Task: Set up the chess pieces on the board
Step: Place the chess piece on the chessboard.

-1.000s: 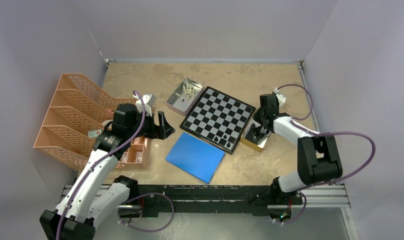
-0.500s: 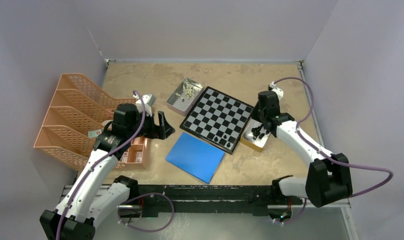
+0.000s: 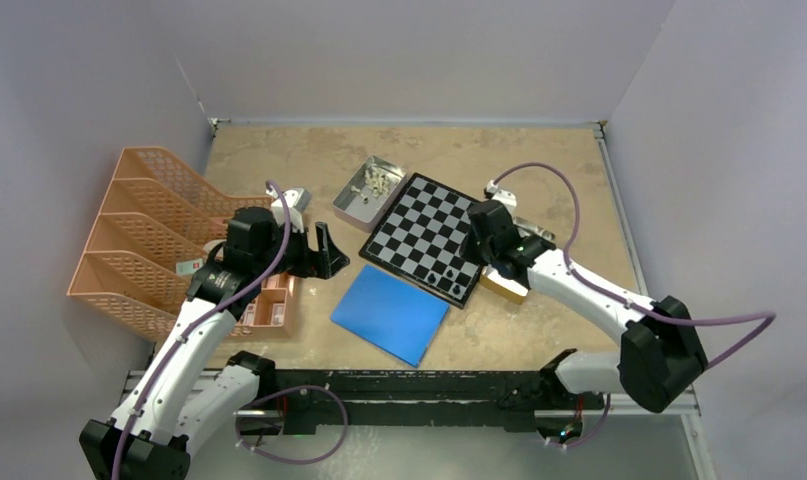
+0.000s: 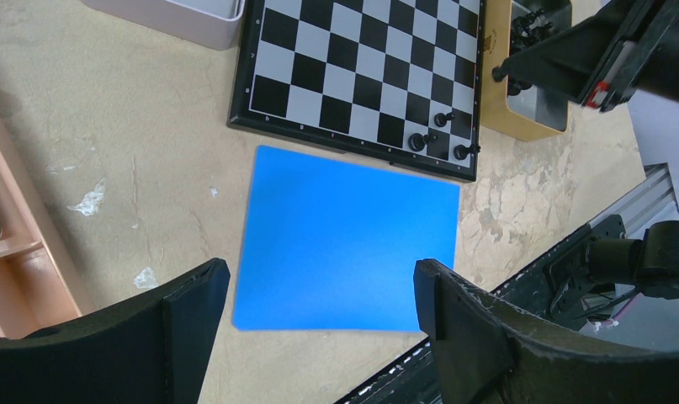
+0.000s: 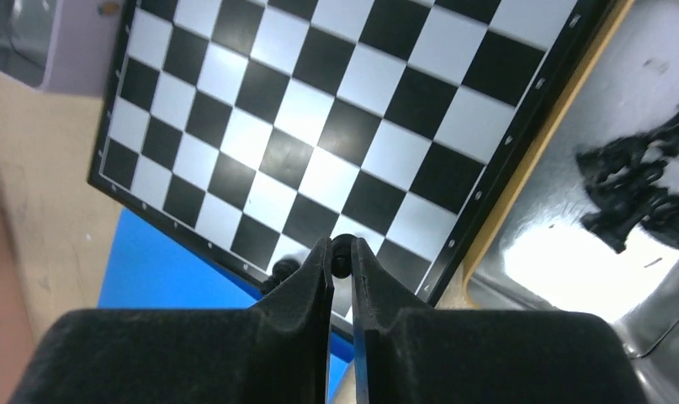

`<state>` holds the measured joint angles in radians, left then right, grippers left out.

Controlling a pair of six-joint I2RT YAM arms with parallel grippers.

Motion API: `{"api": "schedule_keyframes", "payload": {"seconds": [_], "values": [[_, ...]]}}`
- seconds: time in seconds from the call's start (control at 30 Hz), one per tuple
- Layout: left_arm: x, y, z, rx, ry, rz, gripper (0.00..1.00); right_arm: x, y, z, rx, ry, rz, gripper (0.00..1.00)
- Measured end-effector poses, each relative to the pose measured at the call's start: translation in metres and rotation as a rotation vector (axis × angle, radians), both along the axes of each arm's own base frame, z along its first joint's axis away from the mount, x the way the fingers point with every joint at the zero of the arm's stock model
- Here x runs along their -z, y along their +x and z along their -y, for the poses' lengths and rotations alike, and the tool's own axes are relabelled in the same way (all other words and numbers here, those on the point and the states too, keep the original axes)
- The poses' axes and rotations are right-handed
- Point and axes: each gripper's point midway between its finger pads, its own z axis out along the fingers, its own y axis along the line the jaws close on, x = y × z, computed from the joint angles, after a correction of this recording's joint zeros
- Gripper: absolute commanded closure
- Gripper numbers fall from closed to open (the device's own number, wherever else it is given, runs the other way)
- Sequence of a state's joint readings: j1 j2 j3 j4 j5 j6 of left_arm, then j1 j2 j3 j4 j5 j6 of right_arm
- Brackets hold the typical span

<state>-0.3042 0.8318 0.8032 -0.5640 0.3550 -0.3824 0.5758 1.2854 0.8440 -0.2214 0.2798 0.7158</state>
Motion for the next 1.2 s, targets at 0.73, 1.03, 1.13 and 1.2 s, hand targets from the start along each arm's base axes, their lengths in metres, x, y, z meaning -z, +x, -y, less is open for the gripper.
{"api": "schedule_keyframes", "payload": {"seconds": [0.73,1.03,1.13,1.2], "values": [[0.000,0.000,0.000,0.000,0.000,0.000,0.19,0.060,-0.034,-0.009,0.022,-0.097,-0.150,0.90],[0.000,0.000,0.000,0.000,0.000,0.000,0.19,0.069,-0.038,-0.006,0.026,-0.122,-0.184,0.88],[0.000,0.000,0.000,0.000,0.000,0.000,0.19,0.072,-0.040,-0.005,0.025,-0.131,-0.196,0.88],[0.000,0.000,0.000,0.000,0.000,0.000,0.19,0.072,-0.040,-0.005,0.025,-0.131,-0.196,0.87]]}}
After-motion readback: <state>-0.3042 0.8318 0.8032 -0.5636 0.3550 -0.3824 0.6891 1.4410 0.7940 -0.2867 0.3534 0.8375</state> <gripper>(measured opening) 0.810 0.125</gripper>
